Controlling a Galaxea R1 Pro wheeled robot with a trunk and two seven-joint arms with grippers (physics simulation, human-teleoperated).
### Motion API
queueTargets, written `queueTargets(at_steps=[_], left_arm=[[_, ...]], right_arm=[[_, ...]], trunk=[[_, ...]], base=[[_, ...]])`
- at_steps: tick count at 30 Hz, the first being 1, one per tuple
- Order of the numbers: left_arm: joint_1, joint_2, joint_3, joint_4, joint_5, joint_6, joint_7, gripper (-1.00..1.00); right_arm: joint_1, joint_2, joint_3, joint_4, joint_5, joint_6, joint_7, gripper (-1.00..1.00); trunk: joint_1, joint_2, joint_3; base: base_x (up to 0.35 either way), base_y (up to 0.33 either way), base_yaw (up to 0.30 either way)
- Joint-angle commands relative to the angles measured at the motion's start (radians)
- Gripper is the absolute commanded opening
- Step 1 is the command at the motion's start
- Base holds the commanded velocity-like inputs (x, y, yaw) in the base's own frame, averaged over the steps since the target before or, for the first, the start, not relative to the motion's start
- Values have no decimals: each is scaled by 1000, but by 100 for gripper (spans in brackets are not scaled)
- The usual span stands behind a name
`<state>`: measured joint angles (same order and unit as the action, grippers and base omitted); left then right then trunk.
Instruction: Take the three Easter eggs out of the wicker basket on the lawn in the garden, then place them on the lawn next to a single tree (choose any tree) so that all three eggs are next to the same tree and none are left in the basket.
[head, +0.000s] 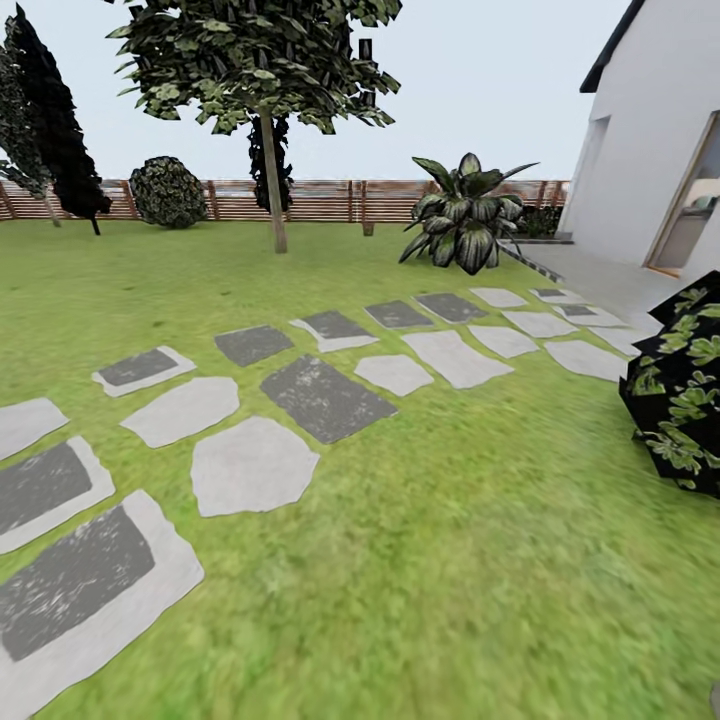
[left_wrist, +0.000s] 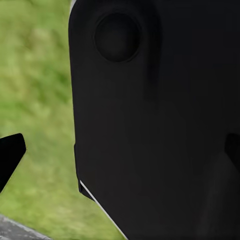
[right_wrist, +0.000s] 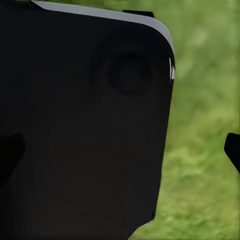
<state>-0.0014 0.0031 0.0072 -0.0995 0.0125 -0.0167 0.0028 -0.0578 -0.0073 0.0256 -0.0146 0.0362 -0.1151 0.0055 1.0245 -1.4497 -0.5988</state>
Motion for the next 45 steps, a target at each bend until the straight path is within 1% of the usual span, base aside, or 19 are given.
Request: queueTargets(at_steps=[1, 45], left_arm=[[0, 0, 0, 0, 1, -2, 0, 100], [0, 0, 0, 0, 1, -2, 0, 100]], right_arm=[[-1, 0, 2, 1, 4, -3, 1, 100], [-1, 0, 0, 1, 3, -3, -2, 100]], trunk=[[1, 0, -1], [1, 0, -1]], base=[[303, 100, 0], [303, 100, 0]])
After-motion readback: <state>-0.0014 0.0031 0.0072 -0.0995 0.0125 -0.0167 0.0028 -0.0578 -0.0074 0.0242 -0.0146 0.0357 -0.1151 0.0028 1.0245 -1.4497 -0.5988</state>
